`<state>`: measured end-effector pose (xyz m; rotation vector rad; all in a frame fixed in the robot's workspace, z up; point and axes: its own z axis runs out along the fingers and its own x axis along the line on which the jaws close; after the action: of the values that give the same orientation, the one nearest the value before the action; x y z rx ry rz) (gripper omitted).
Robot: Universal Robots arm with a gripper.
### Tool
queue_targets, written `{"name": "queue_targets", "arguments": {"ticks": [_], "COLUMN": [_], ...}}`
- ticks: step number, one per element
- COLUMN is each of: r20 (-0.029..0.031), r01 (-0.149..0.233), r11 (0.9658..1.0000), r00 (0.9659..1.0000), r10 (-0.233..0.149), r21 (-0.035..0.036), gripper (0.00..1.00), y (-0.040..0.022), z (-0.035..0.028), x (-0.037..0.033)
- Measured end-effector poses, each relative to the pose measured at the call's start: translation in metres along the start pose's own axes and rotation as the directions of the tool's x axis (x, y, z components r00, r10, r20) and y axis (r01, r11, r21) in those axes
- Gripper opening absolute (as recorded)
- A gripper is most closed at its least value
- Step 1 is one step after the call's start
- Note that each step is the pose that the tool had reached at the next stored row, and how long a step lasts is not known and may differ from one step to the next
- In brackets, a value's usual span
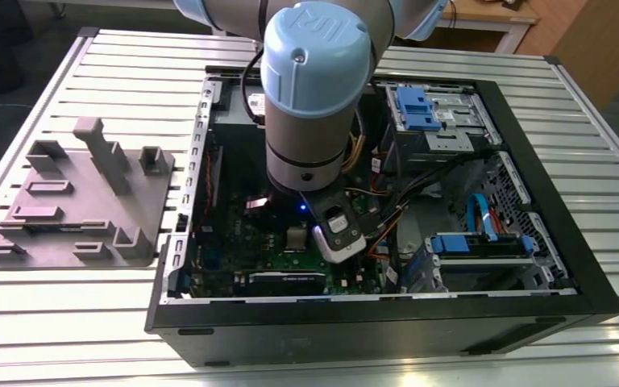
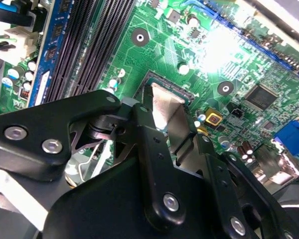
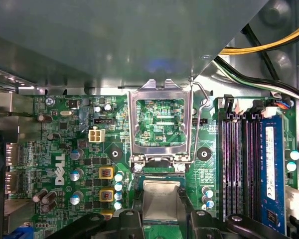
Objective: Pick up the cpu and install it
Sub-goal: 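Place the cpu into insertion slot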
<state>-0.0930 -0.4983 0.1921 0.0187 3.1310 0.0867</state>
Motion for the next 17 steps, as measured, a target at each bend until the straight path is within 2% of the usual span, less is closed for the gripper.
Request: {"name": "queue_targets", "arguments": {"ticks": [7,8,17], "r20": [0.0005,0.0005,0.0], "r01": [0.0,0.0,0.0], "r11": [1.0,1.0,1.0], "r00": [1.0,1.0,1.0], "r10": [0.0,0.0,0.0], "r21": [-0.0011,-0.001,-0.0001], "gripper": [0.4,0.46,0.46], "y": [0.0001,0.0001,0.0], "z": [0.0006,0.0005,0.0002], "x": [-0.0001,0.0,0.0]}}
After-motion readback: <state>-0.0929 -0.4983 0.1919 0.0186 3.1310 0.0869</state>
